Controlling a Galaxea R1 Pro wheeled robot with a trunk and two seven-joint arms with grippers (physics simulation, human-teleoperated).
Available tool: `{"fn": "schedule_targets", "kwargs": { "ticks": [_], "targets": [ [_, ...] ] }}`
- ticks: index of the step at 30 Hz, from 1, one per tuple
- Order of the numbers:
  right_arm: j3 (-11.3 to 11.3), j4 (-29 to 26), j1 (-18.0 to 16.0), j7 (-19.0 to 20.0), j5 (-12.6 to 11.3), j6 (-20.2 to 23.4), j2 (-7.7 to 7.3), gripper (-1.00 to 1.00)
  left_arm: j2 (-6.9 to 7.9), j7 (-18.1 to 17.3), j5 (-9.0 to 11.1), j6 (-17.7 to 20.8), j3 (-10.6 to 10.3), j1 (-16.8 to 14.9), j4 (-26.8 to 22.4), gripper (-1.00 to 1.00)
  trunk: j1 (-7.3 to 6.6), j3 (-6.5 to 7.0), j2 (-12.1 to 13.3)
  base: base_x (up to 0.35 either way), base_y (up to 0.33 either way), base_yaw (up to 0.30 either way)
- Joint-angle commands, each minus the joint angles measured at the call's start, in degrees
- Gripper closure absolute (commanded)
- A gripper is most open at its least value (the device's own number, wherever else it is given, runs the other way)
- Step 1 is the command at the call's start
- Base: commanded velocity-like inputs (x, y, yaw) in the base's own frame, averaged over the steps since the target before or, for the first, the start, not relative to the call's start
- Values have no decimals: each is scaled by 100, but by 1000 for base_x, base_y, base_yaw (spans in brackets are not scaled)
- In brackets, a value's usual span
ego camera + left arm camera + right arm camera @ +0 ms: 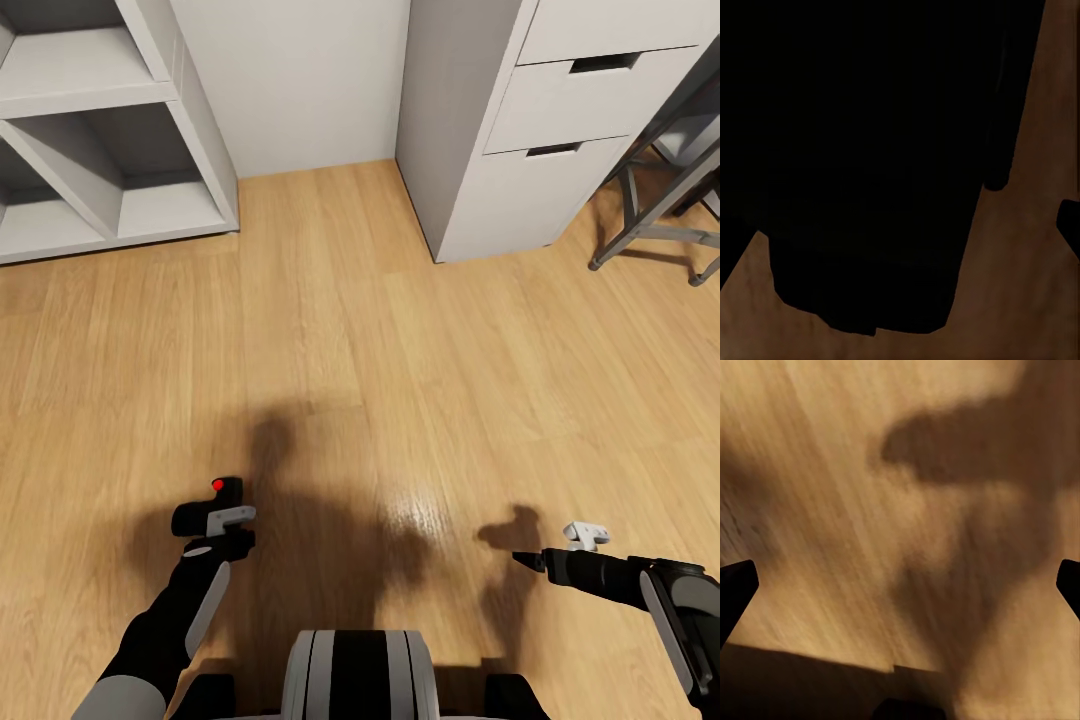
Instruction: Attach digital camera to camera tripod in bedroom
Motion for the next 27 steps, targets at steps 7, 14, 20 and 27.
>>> {"fn": "schedule_targets", "kwargs": {
  "ticks": [7,14,20,27],
  "targets": [
    [-7,0,-3,24,6,34,1,-100,-1,31,61,13,-4,-1,-13,100,-1,-3,-1,0,0,0],
    [-7,0,-3,24,4,34,1,-100,-1,38,61,5,-3,-1,-14,100,-1,-3,-1,0,0,0],
    [-7,0,-3,24,5,34,1,-100,-1,46,61,4,-6,-1,-14,100,-1,-3,-1,0,0,0],
    [-6,0,-3,25,6,29,-1,-100,-26,56,82,124,23,-1,-586,100,-1,-3,-1,0,0,0]
  ]
}}
